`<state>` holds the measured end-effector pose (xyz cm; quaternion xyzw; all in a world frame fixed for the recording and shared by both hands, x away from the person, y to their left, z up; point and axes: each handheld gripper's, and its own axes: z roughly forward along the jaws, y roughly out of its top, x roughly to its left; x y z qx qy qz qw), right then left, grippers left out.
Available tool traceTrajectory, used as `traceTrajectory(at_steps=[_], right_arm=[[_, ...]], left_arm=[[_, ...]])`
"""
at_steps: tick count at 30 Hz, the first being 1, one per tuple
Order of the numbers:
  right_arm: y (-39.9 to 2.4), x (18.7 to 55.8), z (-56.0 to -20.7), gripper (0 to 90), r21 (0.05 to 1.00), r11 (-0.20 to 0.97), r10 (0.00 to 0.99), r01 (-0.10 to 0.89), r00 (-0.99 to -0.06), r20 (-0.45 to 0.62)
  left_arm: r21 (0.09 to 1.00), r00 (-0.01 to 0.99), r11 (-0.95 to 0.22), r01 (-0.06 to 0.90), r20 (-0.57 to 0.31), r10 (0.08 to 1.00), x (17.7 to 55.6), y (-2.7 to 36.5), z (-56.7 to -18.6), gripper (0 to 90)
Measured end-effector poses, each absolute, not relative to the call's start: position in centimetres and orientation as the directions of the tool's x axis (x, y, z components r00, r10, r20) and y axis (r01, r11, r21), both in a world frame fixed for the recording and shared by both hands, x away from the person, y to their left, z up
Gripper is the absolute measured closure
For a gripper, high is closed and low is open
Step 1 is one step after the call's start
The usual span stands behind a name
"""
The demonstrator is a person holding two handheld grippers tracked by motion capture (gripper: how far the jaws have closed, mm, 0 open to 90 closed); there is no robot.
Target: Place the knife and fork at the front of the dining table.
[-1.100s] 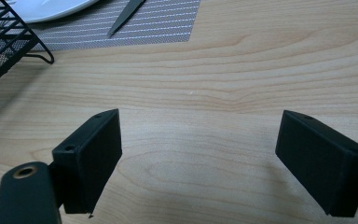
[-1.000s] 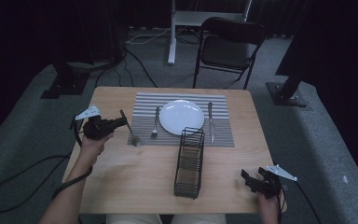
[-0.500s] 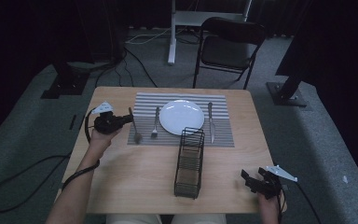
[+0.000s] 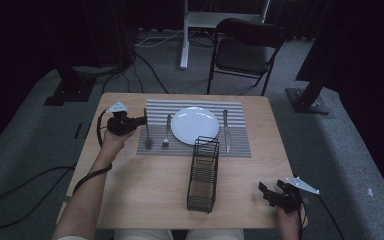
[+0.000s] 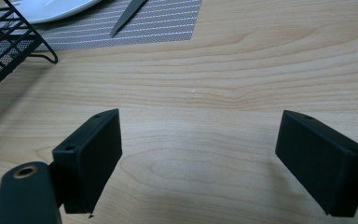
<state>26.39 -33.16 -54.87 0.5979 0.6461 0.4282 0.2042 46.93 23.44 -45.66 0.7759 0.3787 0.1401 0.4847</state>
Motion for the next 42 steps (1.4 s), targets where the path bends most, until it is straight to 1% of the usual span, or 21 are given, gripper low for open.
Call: traceTrajectory(at_steps=[2,3,4,5,6,8,9,11,15,23,24,26,27,28,30,33,38,41,42], right_arm=[[-33.2,26.4,-54.9,13.9,0.798,-0.081,0.947,0.597,-0.203,0.249],[-33.2,26.4,-54.9,13.9,0.800,-0.082,0.947,0.594,-0.205,0.249],[-33.2,26.3,-54.9,13.8,0.801,-0.083,0.946,0.593,-0.204,0.250],[-33.2,26.3,-54.9,13.8,0.802,-0.085,0.946,0.591,-0.204,0.251],[-33.2,26.3,-54.9,13.8,0.802,-0.087,0.946,0.590,-0.204,0.253],[-33.3,26.3,-54.9,13.8,0.803,-0.087,0.946,0.590,-0.205,0.253],[-33.2,26.3,-54.9,13.8,0.803,-0.087,0.946,0.590,-0.205,0.252],[-33.2,26.2,-54.9,13.9,0.806,-0.085,0.946,0.586,-0.206,0.250],[-33.3,26.2,-54.9,13.9,0.807,-0.089,0.946,0.584,-0.204,0.252],[-33.2,26.2,-54.8,13.9,0.807,-0.085,0.947,0.584,-0.205,0.248],[-33.2,26.1,-54.9,13.9,0.809,-0.087,0.947,0.581,-0.205,0.249],[-33.2,26.1,-54.8,13.9,0.812,-0.088,0.947,0.577,-0.204,0.248],[-33.2,26.1,-54.8,13.9,0.812,-0.088,0.947,0.577,-0.205,0.248],[-33.2,26.0,-54.8,13.9,0.813,-0.087,0.947,0.576,-0.205,0.247],[-33.2,26.0,-54.8,13.9,0.814,-0.085,0.947,0.575,-0.207,0.245],[-33.2,26.0,-54.8,13.9,0.814,-0.088,0.947,0.574,-0.206,0.247],[-33.2,26.0,-54.8,13.9,0.814,-0.089,0.947,0.574,-0.205,0.248],[-33.3,25.9,-54.8,13.9,0.815,-0.089,0.947,0.573,-0.206,0.248],[-33.3,25.9,-54.8,13.9,0.815,-0.091,0.946,0.573,-0.206,0.250]], left_arm=[[0.847,0.665,-0.272,0.457,-0.123,0.736,46.9,23.0,-46.6,72.6],[0.837,0.662,-0.280,0.470,-0.125,0.739,46.9,22.9,-47.0,73.5],[0.823,0.655,-0.289,0.489,-0.127,0.745,47.0,22.7,-47.5,76.9],[0.809,0.653,-0.291,0.510,-0.144,0.744,47.1,22.6,-48.0,84.8],[0.800,0.648,-0.291,0.525,-0.154,0.746,47.2,22.5,-48.7,89.8],[0.786,0.640,-0.279,0.552,-0.184,0.746,47.3,22.3,-49.4,89.9],[0.787,0.638,-0.279,0.550,-0.181,0.748,47.3,22.0,-49.9,89.9],[0.781,0.616,-0.230,0.580,-0.235,0.752,47.4,22.0,-50.5,90.0],[0.784,0.599,-0.226,0.578,-0.220,0.770,47.0,22.1,-50.8,90.0],[0.799,0.579,-0.177,0.574,-0.243,0.778,45.8,22.2,-50.9,89.8],[0.798,0.570,-0.167,0.579,-0.250,0.783,45.7,22.1,-51.0,88.1],[0.787,0.551,-0.148,0.599,-0.271,0.790,45.5,21.9,-51.6,67.3],[0.776,0.540,-0.141,0.615,-0.284,0.792,45.4,21.8,-51.9,65.6],[0.761,0.525,-0.133,0.635,-0.299,0.797,45.4,21.6,-52.2,60.7],[0.736,0.509,-0.133,0.664,-0.315,0.801,45.4,21.4,-52.8,59.7],[0.724,0.500,-0.121,0.679,-0.335,0.799,45.3,21.0,-53.4,59.7],[0.716,0.501,-0.128,0.686,-0.337,0.797,45.5,20.3,-53.6,59.8],[0.716,0.485,-0.111,0.689,-0.342,0.805,45.5,20.1,-53.3,60.3],[0.722,0.482,-0.112,0.683,-0.330,0.812,45.5,20.0,-53.2,60.3]])
